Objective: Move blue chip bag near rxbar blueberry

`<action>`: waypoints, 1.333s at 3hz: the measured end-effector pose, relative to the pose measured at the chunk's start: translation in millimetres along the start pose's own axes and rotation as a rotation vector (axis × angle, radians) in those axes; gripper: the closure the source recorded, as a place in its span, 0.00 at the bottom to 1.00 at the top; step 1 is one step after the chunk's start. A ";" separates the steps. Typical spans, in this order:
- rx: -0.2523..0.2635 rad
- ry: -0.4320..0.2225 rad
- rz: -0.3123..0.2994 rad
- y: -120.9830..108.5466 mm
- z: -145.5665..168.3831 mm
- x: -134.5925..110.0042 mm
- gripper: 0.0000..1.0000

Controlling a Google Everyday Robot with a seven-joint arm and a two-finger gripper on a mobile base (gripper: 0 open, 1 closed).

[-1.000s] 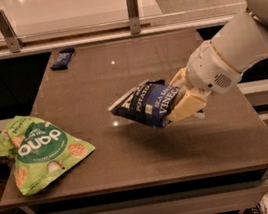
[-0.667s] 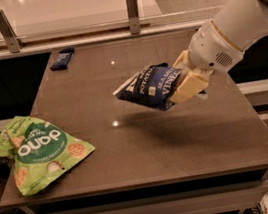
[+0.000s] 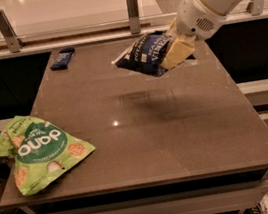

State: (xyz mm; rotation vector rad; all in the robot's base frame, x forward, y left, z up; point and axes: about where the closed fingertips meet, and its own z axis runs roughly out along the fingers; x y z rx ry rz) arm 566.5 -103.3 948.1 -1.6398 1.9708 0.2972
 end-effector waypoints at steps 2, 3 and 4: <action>0.198 0.024 -0.007 -54.2 27.7 -40.3 1.00; 0.197 0.024 -0.007 -54.2 27.8 -40.3 1.00; 0.224 0.090 -0.028 -61.8 38.4 -46.2 1.00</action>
Offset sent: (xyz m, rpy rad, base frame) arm 0.0921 0.0536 0.0072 -0.0577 -0.2430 -0.1647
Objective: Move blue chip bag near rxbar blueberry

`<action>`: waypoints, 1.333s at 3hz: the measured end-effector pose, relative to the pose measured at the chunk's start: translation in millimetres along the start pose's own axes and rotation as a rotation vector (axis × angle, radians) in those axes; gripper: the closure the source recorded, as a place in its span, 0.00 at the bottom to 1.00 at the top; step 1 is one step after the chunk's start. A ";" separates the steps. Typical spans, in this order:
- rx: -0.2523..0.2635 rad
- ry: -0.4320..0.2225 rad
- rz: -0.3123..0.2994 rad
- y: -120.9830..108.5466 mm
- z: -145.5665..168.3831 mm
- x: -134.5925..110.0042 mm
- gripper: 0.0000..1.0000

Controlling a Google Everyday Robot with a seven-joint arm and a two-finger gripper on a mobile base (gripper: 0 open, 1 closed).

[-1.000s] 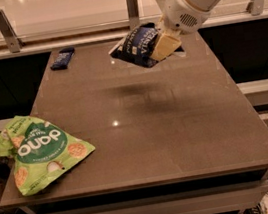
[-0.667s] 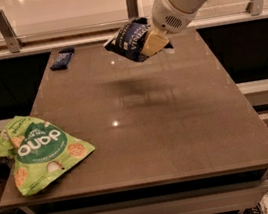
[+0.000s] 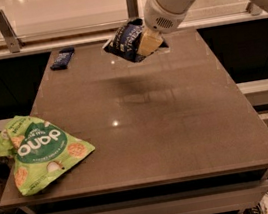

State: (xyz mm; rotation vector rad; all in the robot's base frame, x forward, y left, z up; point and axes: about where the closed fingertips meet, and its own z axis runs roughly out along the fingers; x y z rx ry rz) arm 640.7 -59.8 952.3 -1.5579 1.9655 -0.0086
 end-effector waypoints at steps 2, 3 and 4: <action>0.093 0.183 -0.113 -40.9 79.0 -39.5 1.00; 0.136 0.189 -0.121 -65.4 106.2 -48.7 1.00; 0.167 0.166 -0.111 -87.7 124.9 -55.4 1.00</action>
Offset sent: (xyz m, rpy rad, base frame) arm 0.1305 0.0739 -0.0455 -0.3182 -0.1317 -0.0414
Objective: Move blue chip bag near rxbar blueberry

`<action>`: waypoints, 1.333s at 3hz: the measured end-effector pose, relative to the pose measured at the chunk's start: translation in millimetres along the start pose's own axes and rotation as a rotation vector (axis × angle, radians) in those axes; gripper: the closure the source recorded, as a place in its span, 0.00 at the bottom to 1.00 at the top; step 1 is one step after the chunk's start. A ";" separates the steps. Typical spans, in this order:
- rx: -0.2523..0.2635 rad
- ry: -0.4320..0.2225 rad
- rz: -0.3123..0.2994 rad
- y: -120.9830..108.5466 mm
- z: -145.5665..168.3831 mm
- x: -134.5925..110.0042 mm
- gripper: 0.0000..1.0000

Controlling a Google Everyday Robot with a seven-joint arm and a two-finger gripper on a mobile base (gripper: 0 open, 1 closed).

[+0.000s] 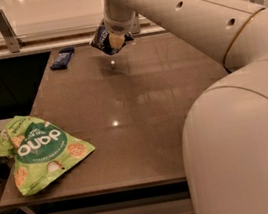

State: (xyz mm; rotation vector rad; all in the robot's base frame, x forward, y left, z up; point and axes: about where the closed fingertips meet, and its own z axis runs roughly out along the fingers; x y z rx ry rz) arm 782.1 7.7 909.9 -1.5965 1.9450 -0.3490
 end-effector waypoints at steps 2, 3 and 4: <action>-0.081 -0.126 0.002 -8.1 33.3 -21.7 1.00; -0.082 -0.137 0.003 -9.6 33.5 -25.1 0.82; -0.087 -0.137 0.002 -7.9 36.2 -25.8 0.61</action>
Offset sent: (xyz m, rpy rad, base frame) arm 0.0408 0.0403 -0.0140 0.1963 0.0975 0.1747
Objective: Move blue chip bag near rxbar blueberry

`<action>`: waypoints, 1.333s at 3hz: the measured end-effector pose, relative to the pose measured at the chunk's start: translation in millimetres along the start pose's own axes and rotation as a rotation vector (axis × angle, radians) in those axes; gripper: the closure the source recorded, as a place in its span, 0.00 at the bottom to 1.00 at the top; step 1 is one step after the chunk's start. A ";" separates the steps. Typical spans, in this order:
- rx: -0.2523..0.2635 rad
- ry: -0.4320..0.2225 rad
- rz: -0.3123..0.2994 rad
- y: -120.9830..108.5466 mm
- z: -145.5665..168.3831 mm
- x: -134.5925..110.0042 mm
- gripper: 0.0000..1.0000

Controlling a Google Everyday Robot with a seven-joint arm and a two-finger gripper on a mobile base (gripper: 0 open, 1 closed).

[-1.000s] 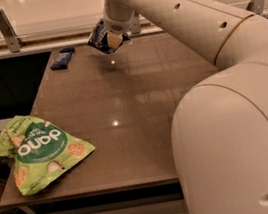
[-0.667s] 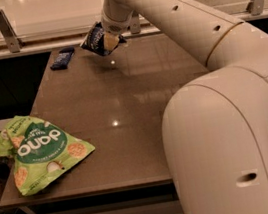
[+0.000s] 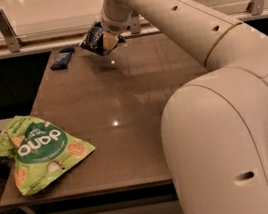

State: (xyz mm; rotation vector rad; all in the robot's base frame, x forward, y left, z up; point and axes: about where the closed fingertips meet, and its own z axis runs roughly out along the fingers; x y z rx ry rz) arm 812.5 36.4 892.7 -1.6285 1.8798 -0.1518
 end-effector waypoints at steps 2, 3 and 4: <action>-0.010 0.003 -0.002 3.6 6.7 0.0 0.13; -0.015 0.005 -0.003 5.4 9.9 0.0 0.00; -0.015 0.005 -0.003 5.4 10.0 0.0 0.00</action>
Offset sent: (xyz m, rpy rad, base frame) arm 0.0002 0.0013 -0.0032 -0.0016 0.0042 0.0017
